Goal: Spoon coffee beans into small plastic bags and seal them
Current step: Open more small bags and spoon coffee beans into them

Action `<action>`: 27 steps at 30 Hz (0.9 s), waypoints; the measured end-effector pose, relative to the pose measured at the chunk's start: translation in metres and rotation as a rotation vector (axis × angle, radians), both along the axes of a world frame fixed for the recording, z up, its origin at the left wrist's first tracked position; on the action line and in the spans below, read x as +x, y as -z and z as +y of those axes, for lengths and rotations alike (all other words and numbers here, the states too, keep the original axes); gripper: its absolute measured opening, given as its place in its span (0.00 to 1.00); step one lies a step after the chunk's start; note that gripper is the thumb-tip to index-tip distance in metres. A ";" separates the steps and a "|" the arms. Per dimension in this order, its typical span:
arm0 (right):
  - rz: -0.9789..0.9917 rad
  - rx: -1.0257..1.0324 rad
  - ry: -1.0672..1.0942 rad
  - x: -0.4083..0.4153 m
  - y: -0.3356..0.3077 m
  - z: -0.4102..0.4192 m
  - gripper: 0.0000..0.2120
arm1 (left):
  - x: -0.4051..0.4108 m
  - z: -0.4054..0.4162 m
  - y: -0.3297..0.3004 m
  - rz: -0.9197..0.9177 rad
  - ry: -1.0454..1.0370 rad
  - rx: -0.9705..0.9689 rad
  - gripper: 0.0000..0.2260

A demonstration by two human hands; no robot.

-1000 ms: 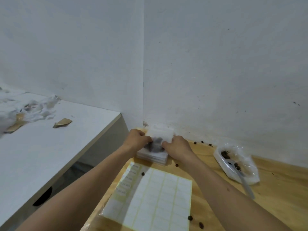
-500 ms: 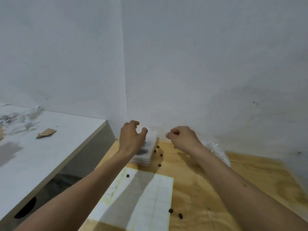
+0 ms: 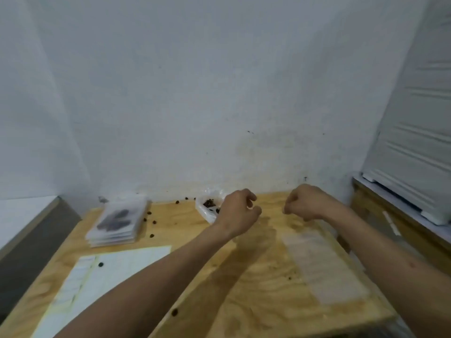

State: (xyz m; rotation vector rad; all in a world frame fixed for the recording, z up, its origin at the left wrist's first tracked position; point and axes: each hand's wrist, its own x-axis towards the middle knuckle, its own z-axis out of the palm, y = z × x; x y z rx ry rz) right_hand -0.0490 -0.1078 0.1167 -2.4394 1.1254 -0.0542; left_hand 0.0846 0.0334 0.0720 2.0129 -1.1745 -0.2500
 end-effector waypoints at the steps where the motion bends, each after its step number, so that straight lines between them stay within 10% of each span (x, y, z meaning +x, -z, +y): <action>1: 0.079 -0.003 0.014 -0.016 0.005 -0.006 0.11 | -0.012 -0.011 0.007 -0.015 0.053 0.083 0.18; 8: 0.288 0.084 0.089 -0.076 0.047 -0.011 0.12 | -0.063 -0.057 0.045 -0.196 0.271 0.569 0.34; 12: 0.131 0.155 0.156 -0.084 0.055 -0.013 0.29 | -0.064 -0.064 0.048 -0.125 0.226 0.589 0.40; 19: -0.137 0.249 0.245 -0.080 0.062 -0.030 0.22 | -0.047 -0.048 0.053 0.142 0.110 0.150 0.09; 27: -0.595 -0.008 0.198 -0.020 0.018 0.006 0.18 | -0.012 -0.017 -0.007 0.127 -0.019 -0.342 0.05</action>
